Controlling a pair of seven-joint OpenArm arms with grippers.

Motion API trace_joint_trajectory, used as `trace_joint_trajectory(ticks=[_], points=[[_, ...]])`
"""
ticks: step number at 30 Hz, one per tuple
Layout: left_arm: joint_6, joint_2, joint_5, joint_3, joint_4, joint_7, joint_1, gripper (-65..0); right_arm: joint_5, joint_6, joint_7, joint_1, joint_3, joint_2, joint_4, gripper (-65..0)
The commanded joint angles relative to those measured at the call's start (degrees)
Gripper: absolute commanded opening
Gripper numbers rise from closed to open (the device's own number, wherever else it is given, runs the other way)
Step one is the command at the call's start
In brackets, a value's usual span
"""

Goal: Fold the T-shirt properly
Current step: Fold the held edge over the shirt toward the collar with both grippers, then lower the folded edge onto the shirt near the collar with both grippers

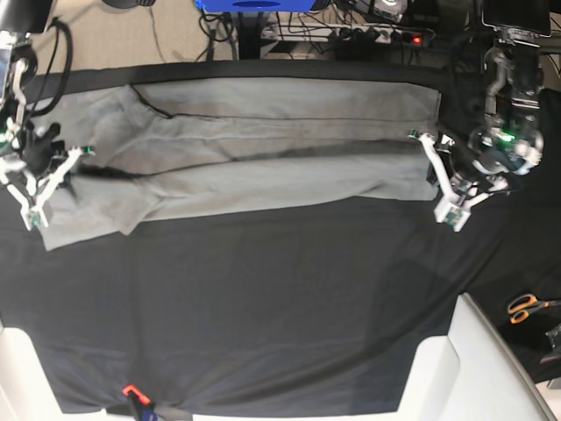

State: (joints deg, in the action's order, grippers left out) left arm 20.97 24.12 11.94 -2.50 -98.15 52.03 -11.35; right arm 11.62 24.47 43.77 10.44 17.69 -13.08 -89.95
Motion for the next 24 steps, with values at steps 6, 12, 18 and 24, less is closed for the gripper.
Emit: trace_joint_trajectory(ticks=[6,12,18,24], points=[[-0.18,0.28,-0.47,1.23,-0.62,-2.05,-1.35,-65.0,0.3,-0.07,-0.82,2.09,0.37,-0.33,-2.14,-65.0],[-0.18,0.72,-1.0,1.14,-0.88,-2.05,-1.35,-65.0,0.3,-0.07,-0.82,4.73,1.96,1.61,-5.92,-65.0],[-0.18,0.8,-1.09,1.05,-0.88,-2.14,-2.32,-65.0,0.3,-0.07,-0.82,6.13,2.39,1.61,-6.44,-65.0],[-0.09,0.89,-1.18,0.96,-0.97,-2.14,-2.76,-65.0,0.3,-0.07,-0.82,7.45,2.39,2.22,-6.97,-65.0]])
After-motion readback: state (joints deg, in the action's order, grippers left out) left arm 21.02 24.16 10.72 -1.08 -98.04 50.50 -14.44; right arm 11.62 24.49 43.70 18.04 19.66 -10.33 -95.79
